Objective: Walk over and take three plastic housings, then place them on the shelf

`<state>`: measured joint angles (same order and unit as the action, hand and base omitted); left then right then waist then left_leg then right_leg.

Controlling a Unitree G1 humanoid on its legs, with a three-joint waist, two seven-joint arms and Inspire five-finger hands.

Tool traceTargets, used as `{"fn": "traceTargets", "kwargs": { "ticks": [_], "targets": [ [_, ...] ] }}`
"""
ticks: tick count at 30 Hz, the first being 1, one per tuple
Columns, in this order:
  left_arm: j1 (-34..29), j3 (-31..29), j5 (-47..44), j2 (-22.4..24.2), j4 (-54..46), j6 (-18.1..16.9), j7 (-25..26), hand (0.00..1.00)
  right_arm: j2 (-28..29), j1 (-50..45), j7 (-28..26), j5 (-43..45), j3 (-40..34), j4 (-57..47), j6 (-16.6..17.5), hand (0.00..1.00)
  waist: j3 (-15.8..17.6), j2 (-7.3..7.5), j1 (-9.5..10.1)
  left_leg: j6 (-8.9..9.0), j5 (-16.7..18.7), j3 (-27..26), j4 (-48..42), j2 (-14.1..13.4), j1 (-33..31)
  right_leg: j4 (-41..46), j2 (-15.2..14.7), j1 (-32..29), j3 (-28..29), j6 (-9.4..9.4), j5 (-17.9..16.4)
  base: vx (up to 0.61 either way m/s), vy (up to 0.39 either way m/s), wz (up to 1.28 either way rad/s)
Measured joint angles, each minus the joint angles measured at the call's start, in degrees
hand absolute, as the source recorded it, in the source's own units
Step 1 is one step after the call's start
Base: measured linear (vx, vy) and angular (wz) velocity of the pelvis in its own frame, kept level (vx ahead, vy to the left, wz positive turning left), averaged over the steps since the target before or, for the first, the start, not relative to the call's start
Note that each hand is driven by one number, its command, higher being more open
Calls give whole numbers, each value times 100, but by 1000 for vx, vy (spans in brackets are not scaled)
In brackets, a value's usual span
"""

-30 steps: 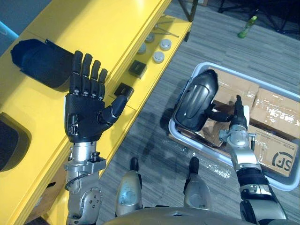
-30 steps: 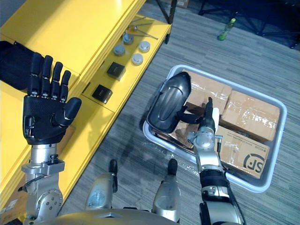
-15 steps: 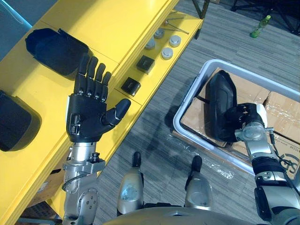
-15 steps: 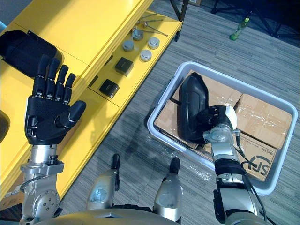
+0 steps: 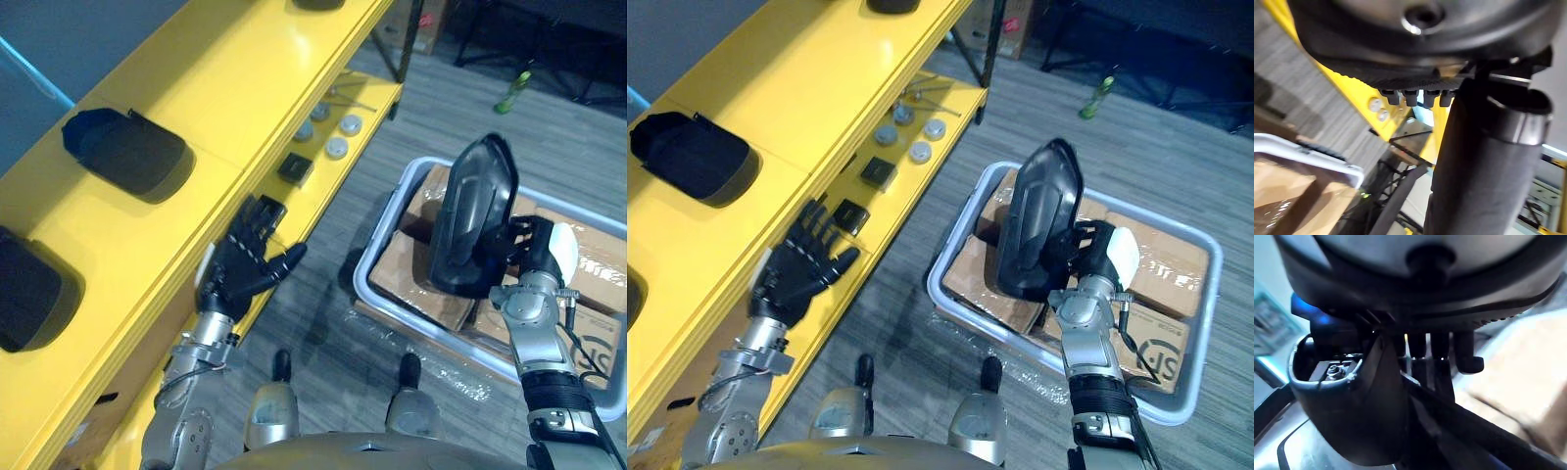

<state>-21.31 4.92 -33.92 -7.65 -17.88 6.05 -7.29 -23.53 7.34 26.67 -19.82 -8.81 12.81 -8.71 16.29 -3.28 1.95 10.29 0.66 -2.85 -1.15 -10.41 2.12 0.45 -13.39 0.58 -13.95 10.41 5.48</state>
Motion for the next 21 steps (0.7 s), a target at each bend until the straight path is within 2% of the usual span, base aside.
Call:
{"fn": "traceTargets", "kwargs": {
  "ticks": [1,4,5,6,10,16,21],
  "targets": [
    [25,114,-18,-34,74,205,59,100,3,-6,95,-68,-2,-31,197,0,-96,89,-24,1,1,-24,35,-10,58,-40,15,48,-1,0,0,10,-6,-7],
    [310,431,-5,-140,400,419,159,100,7,-90,261,-256,35,-169,622,0,-348,217,-40,9,7,-67,36,-11,103,-66,18,73,15,10,7,-4,1,-6],
    [404,472,43,-145,469,446,187,100,7,-105,278,-297,57,-219,696,0,-354,217,-47,13,11,-80,37,-13,149,-70,19,111,19,14,10,-34,2,-14],
    [610,546,166,-145,657,447,224,100,7,-121,346,-460,132,-258,916,0,-382,213,-65,22,31,-137,39,-18,249,-117,25,199,35,29,21,-43,-1,-13],
    [1031,706,201,-119,909,433,203,100,7,-184,358,-466,366,-259,1194,0,-673,170,-92,43,71,-268,29,-52,254,-350,88,213,115,20,152,-36,-3,-20],
    [1604,1226,100,-108,1128,-164,204,100,173,-184,359,-451,730,-259,1482,0,-861,108,-240,100,101,-526,24,-197,373,-472,251,184,330,-50,277,-9,-8,-23],
    [1952,1249,286,38,1397,-434,345,100,419,-185,319,-430,988,-324,1619,0,-945,126,-342,124,168,-696,-29,-254,447,-477,328,138,489,-91,315,-17,-1,-20]
  ]
}}
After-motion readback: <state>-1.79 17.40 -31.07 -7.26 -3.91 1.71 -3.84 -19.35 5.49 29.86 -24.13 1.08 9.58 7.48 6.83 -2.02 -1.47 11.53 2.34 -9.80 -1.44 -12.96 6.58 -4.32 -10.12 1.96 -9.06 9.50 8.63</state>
